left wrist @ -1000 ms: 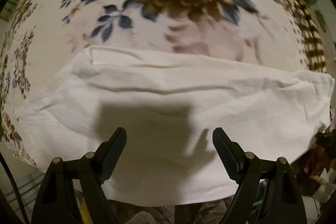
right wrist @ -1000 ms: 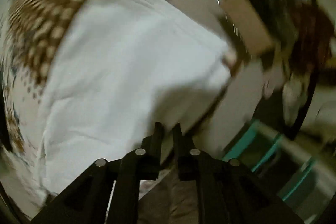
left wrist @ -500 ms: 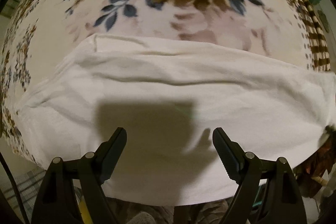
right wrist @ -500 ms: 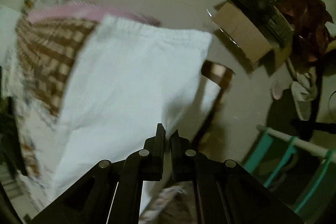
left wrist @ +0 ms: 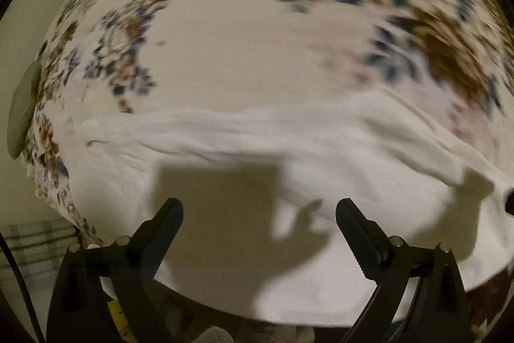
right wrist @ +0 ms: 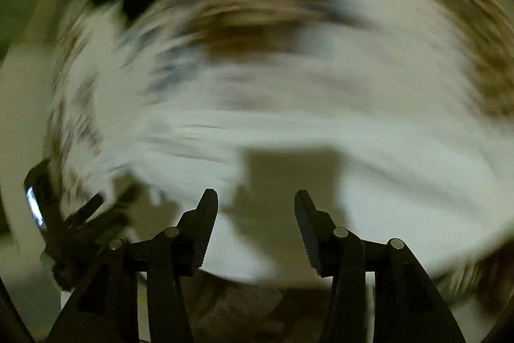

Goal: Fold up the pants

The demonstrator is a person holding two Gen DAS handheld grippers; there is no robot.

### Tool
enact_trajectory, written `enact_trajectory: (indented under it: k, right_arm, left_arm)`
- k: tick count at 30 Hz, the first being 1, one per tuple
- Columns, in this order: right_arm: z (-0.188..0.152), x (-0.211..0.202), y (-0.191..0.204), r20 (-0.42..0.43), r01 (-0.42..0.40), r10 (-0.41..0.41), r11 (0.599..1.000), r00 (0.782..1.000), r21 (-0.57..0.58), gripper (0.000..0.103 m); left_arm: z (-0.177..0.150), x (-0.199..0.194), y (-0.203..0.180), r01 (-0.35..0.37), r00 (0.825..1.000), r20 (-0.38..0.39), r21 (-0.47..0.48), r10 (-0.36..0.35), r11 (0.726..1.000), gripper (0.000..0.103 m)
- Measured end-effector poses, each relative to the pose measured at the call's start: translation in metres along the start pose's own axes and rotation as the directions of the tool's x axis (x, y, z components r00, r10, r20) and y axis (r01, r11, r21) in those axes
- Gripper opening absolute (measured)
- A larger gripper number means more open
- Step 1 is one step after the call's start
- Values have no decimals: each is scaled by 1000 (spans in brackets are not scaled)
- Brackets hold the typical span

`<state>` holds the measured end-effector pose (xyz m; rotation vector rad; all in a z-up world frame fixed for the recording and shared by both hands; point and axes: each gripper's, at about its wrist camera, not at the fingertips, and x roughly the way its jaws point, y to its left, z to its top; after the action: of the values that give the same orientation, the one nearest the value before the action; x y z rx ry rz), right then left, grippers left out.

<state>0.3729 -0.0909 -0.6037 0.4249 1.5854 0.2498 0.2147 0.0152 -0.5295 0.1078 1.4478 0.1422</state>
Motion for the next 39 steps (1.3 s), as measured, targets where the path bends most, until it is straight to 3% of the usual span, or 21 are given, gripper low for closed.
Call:
enact_trajectory:
  k: [4,8,10,13,14,18,24,28,29,31,35,36,38,39]
  right_arm:
    - [49,60,67,-67,71,-87,976,994,-204,53]
    - [53,105,76,-147,121,-173,944,974,-306,50]
    - [49,114,67,-140,139,-197,929,970,-344,11]
    - [51,103,52,-92,152,-182,951,979,-270,5]
    - [53,98,49,-64,158,-179,957,982,-244,5]
    - [62,110,36,-83,155,-172,973,982,-173,5]
    - [73,87,4,-150,-18,12,999,989,-40,11]
    - [73,88,3,-163,33,-52,993,985,-113,20]
    - [74,87,6,-151,59,-82,986,985,-153,19]
    - [75,80,3,-76,134,-148,977,986,-168,8]
    - [77,76,-14,-74,128,-138,985,988,-120,8]
    - [75,71,-20,-90,91,-100,991,991,-100,10]
    - [65,53,-34,-73,64,-68,997,995,-52,27]
    - [54,37,-46,-39,60,-60,998,997,-11,46]
  left_arm:
    - [24,20,24,-6,1000,-10,-27,6,1000,97]
    - [28,27,30,32,999,-34,-45,-33,998,97]
    - [28,31,30,46,998,-42,-45,-48,998,97]
    - [26,35,31,65,996,-54,-45,-68,997,97]
    - [24,36,31,73,995,-57,-46,-76,996,97]
    - [17,39,28,74,995,-65,-31,-75,997,97]
    - [22,43,43,87,994,-66,-30,-89,996,97]
    - [28,44,44,88,994,-71,-16,-89,996,97]
    - [33,43,41,88,993,-72,-11,-89,996,97]
    - [37,43,40,82,994,-68,4,-81,997,97]
    - [41,39,43,75,996,-53,23,-74,997,97]
    - [41,38,44,82,995,-53,21,-81,996,97]
    - [41,32,44,95,994,-52,25,-94,995,97]
    - [40,28,45,101,994,-46,30,-99,994,97]
